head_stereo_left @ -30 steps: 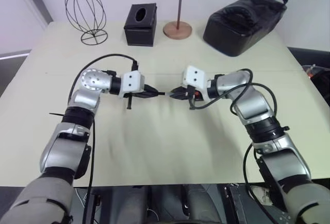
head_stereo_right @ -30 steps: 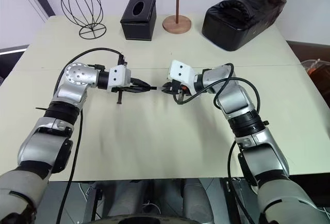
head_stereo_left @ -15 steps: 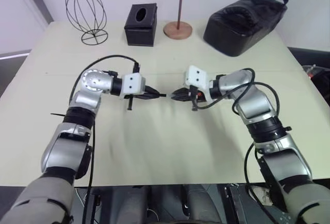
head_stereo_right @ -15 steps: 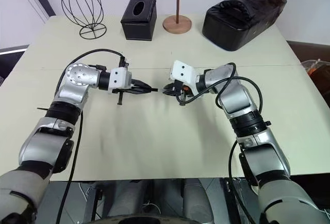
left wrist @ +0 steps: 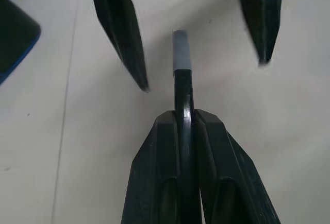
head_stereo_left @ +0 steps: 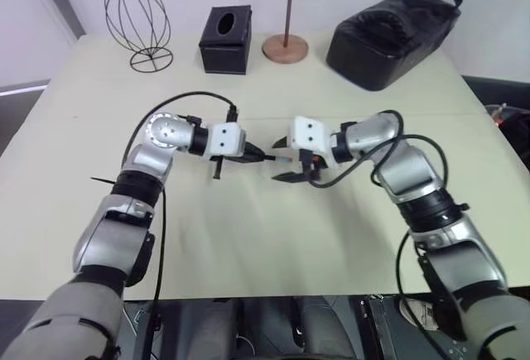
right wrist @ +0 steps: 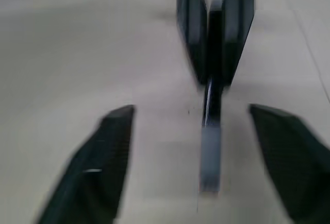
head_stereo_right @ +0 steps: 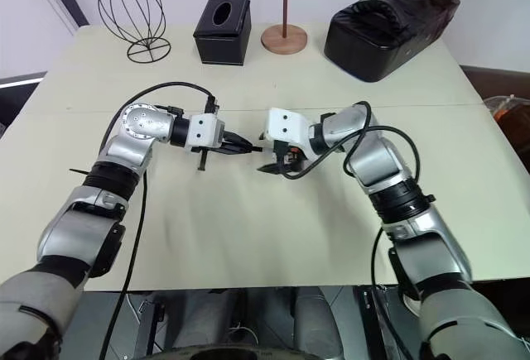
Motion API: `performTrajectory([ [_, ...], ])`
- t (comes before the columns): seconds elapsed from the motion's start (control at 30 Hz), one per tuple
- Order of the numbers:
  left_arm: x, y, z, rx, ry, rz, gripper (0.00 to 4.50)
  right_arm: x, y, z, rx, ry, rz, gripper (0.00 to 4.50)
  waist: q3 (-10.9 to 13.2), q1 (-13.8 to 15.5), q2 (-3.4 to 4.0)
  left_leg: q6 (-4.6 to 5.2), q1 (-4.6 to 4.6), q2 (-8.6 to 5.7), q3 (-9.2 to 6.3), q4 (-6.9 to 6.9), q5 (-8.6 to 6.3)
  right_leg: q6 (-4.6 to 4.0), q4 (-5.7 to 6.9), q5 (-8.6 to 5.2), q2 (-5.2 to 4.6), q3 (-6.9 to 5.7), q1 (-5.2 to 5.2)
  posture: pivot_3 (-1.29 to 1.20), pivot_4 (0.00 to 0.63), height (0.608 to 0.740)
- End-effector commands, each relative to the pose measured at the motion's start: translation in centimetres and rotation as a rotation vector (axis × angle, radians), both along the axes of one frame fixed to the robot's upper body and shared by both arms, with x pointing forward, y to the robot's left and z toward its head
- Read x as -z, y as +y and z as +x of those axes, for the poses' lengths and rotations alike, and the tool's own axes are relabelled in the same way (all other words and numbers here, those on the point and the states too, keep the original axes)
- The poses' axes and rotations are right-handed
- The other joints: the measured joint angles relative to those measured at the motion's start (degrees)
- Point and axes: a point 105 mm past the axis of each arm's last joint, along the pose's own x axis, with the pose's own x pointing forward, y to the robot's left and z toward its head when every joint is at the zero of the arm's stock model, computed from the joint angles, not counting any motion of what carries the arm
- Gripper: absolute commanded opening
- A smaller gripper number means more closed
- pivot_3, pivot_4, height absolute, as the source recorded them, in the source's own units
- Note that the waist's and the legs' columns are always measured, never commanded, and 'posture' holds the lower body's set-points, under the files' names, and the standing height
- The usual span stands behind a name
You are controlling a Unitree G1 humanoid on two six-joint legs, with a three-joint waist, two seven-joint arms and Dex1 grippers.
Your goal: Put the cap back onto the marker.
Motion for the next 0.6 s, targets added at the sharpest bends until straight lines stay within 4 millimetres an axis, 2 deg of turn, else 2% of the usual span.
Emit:
performTrajectory([
  [0.03,-1.6,0.3,0.4,-0.012,-0.055,-0.012,0.00,-1.2,-0.2,-0.5,-0.013,-0.035,0.009,4.46,0.00,-0.03,0.00,0.00,0.00,0.00,0.00,0.00,0.00,0.00,0.00,0.00,0.00,0.00,0.00,0.00,0.150,0.740],
  [0.1,-1.6,0.6,0.5,-0.023,-0.053,-0.010,0.00,-1.6,-0.5,-0.1,0.016,-0.056,0.020,4.46,0.00,-0.04,0.00,0.00,0.00,0.00,0.00,0.00,0.00,0.00,0.00,0.00,0.00,0.00,0.00,0.00,0.150,0.740],
  [0.13,-1.6,1.3,0.7,-0.069,-0.025,-0.043,0.00,-2.5,-1.2,0.3,0.059,-0.078,0.058,4.46,0.00,-0.04,0.00,0.00,0.00,0.01,0.00,0.00,0.00,0.00,0.01,0.00,0.00,0.00,0.00,0.00,0.150,0.740],
  [0.23,-2.0,4.2,1.8,-0.293,0.119,-0.230,0.00,-5.4,-3.1,1.4,0.210,-0.157,0.208,4.46,0.00,-0.23,0.00,0.00,0.00,0.03,-0.01,0.00,0.00,0.00,0.01,0.00,0.00,0.01,-0.01,0.00,0.150,0.740],
  [0.3,-2.1,6.0,2.3,-0.443,0.173,-0.320,0.00,-6.1,-4.1,1.6,0.281,-0.182,0.270,4.46,0.00,-0.46,0.00,0.00,0.00,0.09,-0.02,-0.01,0.00,0.00,0.02,0.00,0.01,0.02,-0.04,0.00,0.150,0.740],
  [0.33,-2.1,6.6,2.4,-0.491,0.179,-0.342,0.00,-6.2,-4.4,1.6,0.300,-0.187,0.284,4.46,0.00,-0.45,0.00,0.00,0.00,0.12,-0.04,-0.03,0.00,0.00,0.03,0.00,0.02,0.02,-0.05,0.00,0.150,0.740],
  [0.4,-1.5,8.9,2.0,-0.668,0.261,-0.428,0.00,-6.0,-5.5,1.3,0.353,-0.191,0.317,4.46,-0.01,-0.33,-0.01,0.00,0.00,0.13,-0.06,-0.05,0.00,0.00,0.02,0.00,0.02,0.02,-0.05,0.00,0.150,0.740],
  [0.47,-0.8,11.4,1.0,-0.880,0.323,-0.526,0.00,-5.4,-6.3,0.8,0.406,-0.180,0.353,4.46,-0.01,-0.24,-0.01,0.00,-0.02,0.15,-0.06,-0.04,0.00,0.00,0.02,0.00,-0.01,0.03,-0.03,0.00,0.150,0.740],
  [0.53,-0.9,12.4,-0.1,-1.011,0.339,-0.643,0.00,-4.8,-6.6,0.6,0.445,-0.169,0.381,4.46,-0.01,-0.13,-0.01,0.01,-0.04,0.14,-0.06,-0.03,0.00,0.00,0.03,0.00,-0.06,0.05,-0.03,0.00,0.150,0.740],
  [0.6,-1.0,12.4,-0.9,-1.058,0.344,-0.702,0.00,-4.6,-6.7,0.6,0.464,-0.164,0.400,4.46,-0.01,0.18,-0.01,0.00,-0.04,0.13,-0.06,0.00,0.00,0.00,0.04,0.00,-0.09,0.04,-0.04,0.00,0.150,0.740],
])
